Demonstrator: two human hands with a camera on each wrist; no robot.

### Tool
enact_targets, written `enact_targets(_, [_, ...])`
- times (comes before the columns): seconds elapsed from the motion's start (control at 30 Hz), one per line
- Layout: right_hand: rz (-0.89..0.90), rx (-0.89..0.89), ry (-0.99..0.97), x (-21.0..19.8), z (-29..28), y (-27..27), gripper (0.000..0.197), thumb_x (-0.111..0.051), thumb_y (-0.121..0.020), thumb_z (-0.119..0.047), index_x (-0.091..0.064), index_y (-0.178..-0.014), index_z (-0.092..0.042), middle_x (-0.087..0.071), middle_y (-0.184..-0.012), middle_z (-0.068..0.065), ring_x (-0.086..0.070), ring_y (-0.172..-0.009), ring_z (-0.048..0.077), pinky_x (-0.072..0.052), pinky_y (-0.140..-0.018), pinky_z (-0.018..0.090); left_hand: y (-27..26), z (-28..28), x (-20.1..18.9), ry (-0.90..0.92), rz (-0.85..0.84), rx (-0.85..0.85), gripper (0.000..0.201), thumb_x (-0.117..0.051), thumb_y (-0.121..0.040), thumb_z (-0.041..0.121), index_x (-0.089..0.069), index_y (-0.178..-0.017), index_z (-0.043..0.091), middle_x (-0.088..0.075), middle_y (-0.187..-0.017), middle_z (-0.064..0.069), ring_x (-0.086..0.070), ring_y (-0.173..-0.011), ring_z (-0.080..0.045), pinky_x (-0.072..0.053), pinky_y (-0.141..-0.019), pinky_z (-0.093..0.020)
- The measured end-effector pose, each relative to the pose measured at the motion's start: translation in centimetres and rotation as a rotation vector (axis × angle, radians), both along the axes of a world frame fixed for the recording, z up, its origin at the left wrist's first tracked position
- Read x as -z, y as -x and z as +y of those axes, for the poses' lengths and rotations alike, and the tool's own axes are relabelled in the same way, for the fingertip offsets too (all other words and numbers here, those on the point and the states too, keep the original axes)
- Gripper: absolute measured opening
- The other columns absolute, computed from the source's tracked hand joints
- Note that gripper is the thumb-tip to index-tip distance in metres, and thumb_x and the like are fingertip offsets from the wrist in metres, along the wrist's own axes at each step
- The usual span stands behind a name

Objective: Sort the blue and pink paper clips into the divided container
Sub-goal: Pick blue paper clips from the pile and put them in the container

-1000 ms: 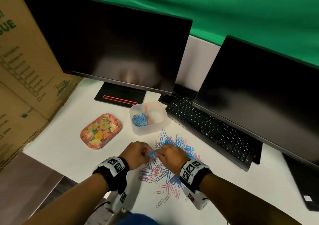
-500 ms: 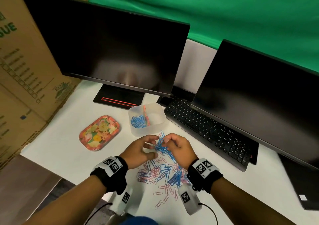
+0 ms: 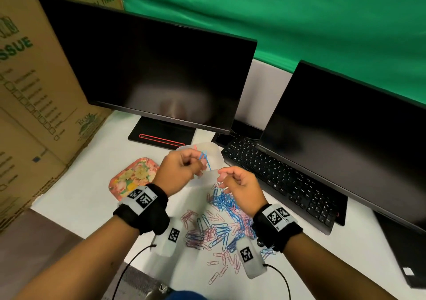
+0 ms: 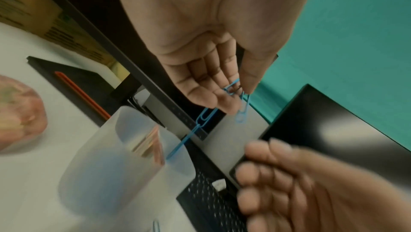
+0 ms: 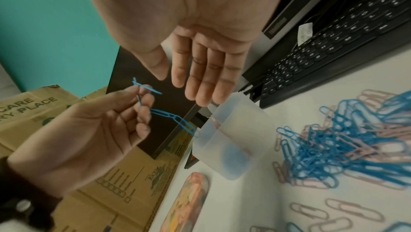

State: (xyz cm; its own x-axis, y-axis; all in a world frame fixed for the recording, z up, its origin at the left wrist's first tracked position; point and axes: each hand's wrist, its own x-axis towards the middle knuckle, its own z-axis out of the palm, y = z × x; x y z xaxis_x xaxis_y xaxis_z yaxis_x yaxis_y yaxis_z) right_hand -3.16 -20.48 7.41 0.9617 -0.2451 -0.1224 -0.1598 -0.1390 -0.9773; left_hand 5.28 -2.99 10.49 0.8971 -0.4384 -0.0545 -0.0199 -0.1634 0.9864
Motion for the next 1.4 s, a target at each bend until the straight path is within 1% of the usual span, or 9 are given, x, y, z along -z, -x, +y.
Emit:
enact_targets(0.2, [0.111, 0.012, 0.065, 2.3, -2.0, 2.5, 0.018, -0.056, -0.091, -0.006, -0.069, -0.088, -0.018, -0.072, -0.087, 0.003, -0.062, -0.074, 0.008, -0.051, -0.073, 0.023, -4.6, 0.4, -0.6, -0.118, 0.002, -0.031, 0.016, -0.053, -0.085, -0.002, -0.067, -0.089, 0.006, -0.073, -0.081, -0.01, -0.064, -0.062, -0.012, -0.046, -0.058, -0.024])
enact_targets(0.37, [0.227, 0.041, 0.174, 4.6, -4.0, 5.1, 0.021, -0.055, -0.09, -0.007, -0.071, -0.085, -0.021, -0.072, -0.084, -0.002, -0.065, -0.077, 0.012, -0.055, -0.08, 0.03, -6.7, 0.2, 2.2, -0.328, 0.002, 0.001, 0.02, -0.059, -0.083, -0.002, -0.063, -0.076, 0.016, -0.072, -0.08, -0.012, -0.064, -0.059, -0.015, -0.044, -0.049, -0.014])
enact_targets(0.5, [0.274, 0.046, 0.31, 5.5, -5.0, 6.4, 0.016, -0.06, -0.09, -0.015, -0.071, -0.082, -0.024, -0.073, -0.084, -0.002, -0.068, -0.079, 0.014, -0.054, -0.078, 0.026, -7.7, 0.6, 4.7, -0.511, -0.035, -0.006, 0.016, -0.062, -0.078, 0.006, -0.062, -0.077, 0.022, -0.072, -0.084, -0.005, -0.067, -0.07, -0.023, -0.057, -0.071, -0.034])
enact_targets(0.63, [0.292, -0.06, 0.453, 6.4, -5.1, 7.7, 0.021, -0.061, -0.089, -0.012, -0.066, -0.081, -0.032, -0.073, -0.09, -0.005, -0.069, -0.083, 0.012, -0.054, -0.08, 0.02, -6.0, -0.1, 4.3, -0.592, -0.354, -0.01, 0.017, -0.065, -0.079, 0.008, -0.063, -0.089, 0.021, -0.064, -0.089, 0.008, -0.054, -0.074, -0.014, -0.04, -0.071, -0.023])
enact_targets(0.83, [0.202, -0.425, 0.845, 8.1, -3.3, 10.4, 0.018, -0.05, -0.088, -0.022, -0.067, -0.093, -0.024, -0.063, -0.095, -0.005, -0.06, -0.091, 0.017, -0.048, -0.078, 0.026, 0.4, -0.5, 7.3, -0.723, -0.55, 0.597, 0.019, -0.059, -0.084, 0.02, -0.066, -0.098, 0.03, -0.062, -0.095, 0.012, -0.059, -0.085, -0.011, -0.043, -0.074, -0.021])
enact_targets(0.97, [0.113, -0.554, 0.946, 8.7, -1.8, 11.2, 0.024, -0.046, -0.09, -0.024, -0.068, -0.099, -0.02, -0.062, -0.095, 0.001, -0.057, -0.092, 0.021, -0.049, -0.078, 0.034, 3.5, -0.7, 9.9, -0.858, -0.524, 0.767, 0.03, -0.053, -0.086, 0.02, -0.064, -0.11, 0.032, -0.058, -0.112, 0.009, -0.058, -0.103, -0.016, -0.039, -0.079, -0.023])
enact_targets(1.13, [0.113, -0.465, 0.967, 9.5, -2.5, 12.4, 0.011, -0.062, -0.08, -0.019, -0.07, -0.087, -0.022, -0.066, -0.09, 0.0, -0.065, -0.084, 0.022, -0.056, -0.073, 0.03, 4.4, -0.3, 12.1, -0.955, -0.468, 0.732, 0.034, -0.048, -0.088, 0.02, -0.062, -0.118, 0.029, -0.053, -0.122, 0.006, -0.054, -0.113, -0.019, -0.045, -0.087, -0.031])
enact_targets(1.27, [0.133, -0.406, 0.975, 9.2, -3.6, 12.8, 0.009, -0.066, -0.076, -0.016, -0.07, -0.082, -0.021, -0.062, -0.083, -0.002, -0.063, -0.073, 0.021, -0.052, -0.066, 0.026, 3.7, 0.0, 12.7, -0.973, -0.459, 0.667, 0.019, -0.046, -0.089, 0.025, -0.065, -0.095, 0.025, -0.055, -0.103, 0.006, -0.058, -0.098, -0.02, -0.048, -0.078, -0.032])
enact_targets(1.4, [0.082, -0.478, 1.007, 9.4, -2.7, 11.7, 0.017, -0.07, -0.07, -0.011, -0.071, -0.082, -0.022, -0.062, -0.078, -0.003, -0.063, -0.072, 0.02, -0.054, -0.063, 0.029, 3.2, 0.0, 12.7, -0.957, -0.451, 0.64, 0.015, -0.049, -0.089, 0.025, -0.063, -0.09, 0.023, -0.053, -0.098, 0.006, -0.059, -0.092, -0.021, -0.048, -0.073, -0.031])
